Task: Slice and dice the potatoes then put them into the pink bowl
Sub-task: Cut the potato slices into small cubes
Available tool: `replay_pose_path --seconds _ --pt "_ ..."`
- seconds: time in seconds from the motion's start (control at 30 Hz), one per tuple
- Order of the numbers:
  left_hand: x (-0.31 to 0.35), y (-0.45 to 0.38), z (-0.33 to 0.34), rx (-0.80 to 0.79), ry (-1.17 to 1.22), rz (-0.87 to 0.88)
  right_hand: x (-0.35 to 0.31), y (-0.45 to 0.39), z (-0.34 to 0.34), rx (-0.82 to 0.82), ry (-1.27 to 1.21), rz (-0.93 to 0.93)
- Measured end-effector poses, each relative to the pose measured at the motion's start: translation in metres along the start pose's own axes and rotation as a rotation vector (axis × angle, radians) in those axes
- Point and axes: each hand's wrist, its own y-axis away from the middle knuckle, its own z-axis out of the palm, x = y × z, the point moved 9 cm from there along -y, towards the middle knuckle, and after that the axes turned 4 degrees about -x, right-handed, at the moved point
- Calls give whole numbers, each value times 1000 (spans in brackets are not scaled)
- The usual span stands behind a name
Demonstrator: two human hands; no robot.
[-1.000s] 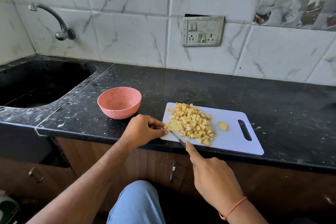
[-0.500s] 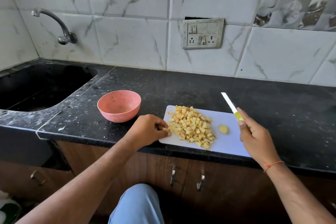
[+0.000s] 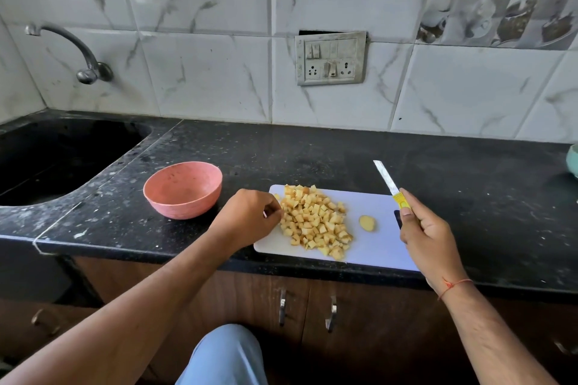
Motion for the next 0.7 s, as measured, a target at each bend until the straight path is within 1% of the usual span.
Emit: replay_pose_path --seconds 0.13,0.3,0.37,0.4,0.47,0.53,0.6,0.7 --pt "-1 -17 -6 32 197 -67 3 -2 -1 8 -22 13" --pt "20 -42 -16 18 313 -28 8 -3 -2 15 -69 23" --pt "41 -51 -18 -6 243 42 11 -4 -2 15 -97 33" --pt "57 -55 -14 -53 186 96 13 -4 -3 19 -114 37" --pt "88 -62 4 -210 43 210 15 -4 -5 28 -157 44" --pt "112 -65 28 -361 -93 285 16 -5 -7 41 -186 51" --pt "129 -68 50 -452 -171 304 18 -4 -8 54 -199 53" --pt "145 -71 73 -502 -243 281 18 -5 -6 52 -171 42"
